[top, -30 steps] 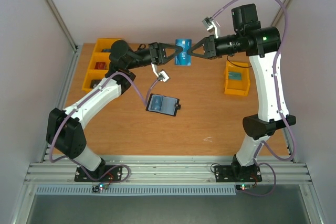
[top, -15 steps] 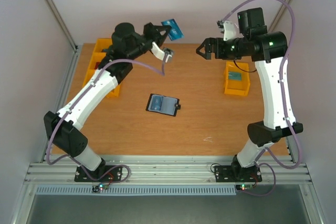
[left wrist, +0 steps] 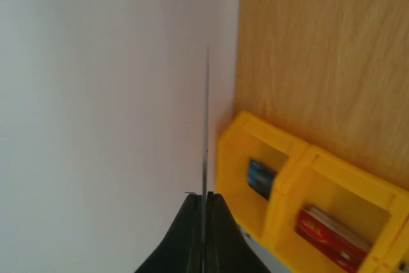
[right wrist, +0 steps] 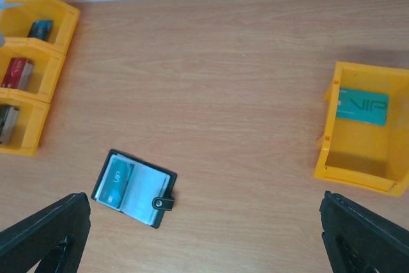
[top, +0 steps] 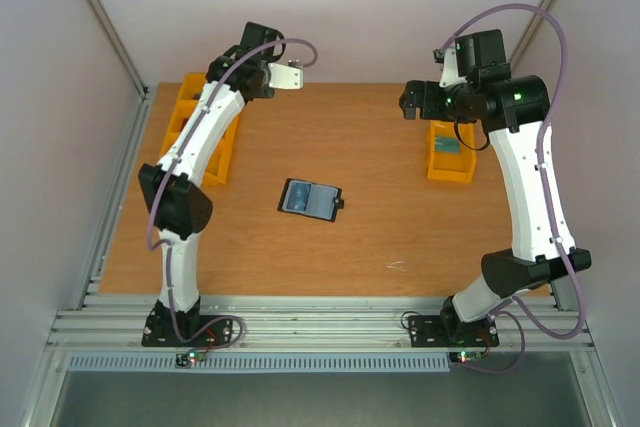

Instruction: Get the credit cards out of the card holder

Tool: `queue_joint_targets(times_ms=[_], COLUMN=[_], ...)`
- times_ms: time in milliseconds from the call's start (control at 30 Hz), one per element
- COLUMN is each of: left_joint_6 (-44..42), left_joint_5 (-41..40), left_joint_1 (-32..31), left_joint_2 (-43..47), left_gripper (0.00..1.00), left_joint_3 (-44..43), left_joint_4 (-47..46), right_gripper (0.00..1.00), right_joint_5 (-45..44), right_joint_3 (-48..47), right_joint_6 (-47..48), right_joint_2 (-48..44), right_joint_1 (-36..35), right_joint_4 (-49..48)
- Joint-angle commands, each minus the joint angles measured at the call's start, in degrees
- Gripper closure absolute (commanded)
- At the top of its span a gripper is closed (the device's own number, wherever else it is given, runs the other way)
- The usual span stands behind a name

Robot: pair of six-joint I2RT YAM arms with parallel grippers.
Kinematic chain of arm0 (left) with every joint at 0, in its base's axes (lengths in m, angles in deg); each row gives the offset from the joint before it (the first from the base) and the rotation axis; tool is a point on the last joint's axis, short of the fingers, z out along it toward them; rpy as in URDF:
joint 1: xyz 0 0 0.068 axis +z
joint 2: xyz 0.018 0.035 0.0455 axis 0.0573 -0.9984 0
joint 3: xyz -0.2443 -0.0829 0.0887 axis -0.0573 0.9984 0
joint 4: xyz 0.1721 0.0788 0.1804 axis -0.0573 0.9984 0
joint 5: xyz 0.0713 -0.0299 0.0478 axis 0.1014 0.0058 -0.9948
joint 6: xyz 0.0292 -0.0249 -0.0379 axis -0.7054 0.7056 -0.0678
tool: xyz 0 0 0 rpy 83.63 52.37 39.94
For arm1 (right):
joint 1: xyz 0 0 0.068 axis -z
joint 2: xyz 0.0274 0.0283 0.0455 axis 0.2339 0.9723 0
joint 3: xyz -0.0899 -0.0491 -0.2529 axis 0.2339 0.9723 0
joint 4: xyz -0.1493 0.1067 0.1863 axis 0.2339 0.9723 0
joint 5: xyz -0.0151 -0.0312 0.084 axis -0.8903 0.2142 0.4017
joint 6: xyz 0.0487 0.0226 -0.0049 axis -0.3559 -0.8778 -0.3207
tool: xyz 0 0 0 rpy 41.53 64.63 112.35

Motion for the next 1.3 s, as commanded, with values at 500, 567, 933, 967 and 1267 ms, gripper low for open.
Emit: queue_joint_targets(times_ms=[500,567,933,967,1267], left_joint_6=[41.1,44.8,59.7,60.7,65.0], left_joint_5=[-21.6,-22.4,-15.6,-14.8,-14.0], left_joint_1=[9.6,10.5,15.8,16.0,17.1], left_joint_2=[-21.4,-22.2,-27.2,-27.8,-32.6], left_gripper=[1.00,1.00,0.98,0.98,0.98], left_joint_3=[-17.3,-17.5,-21.4,-21.5,-21.9], left_joint_4=[-0.4,-2.8,-11.1,-11.5,-11.3], right_gripper=[0.01,0.01,0.02,0.01,0.02], right_joint_5=[0.5,0.8,2.1,2.1,0.8], right_joint_3=[0.3,0.1,1.1,1.0,-0.4], right_joint_6=[-2.5,-3.0,-4.3,-4.0,-2.0], right_joint_2=[1.7,2.0,5.1,5.4,9.3], right_joint_1=[0.3,0.3,0.3,0.3,0.3], right_joint_4=[-2.3,-2.2,-0.9,-0.5,0.4])
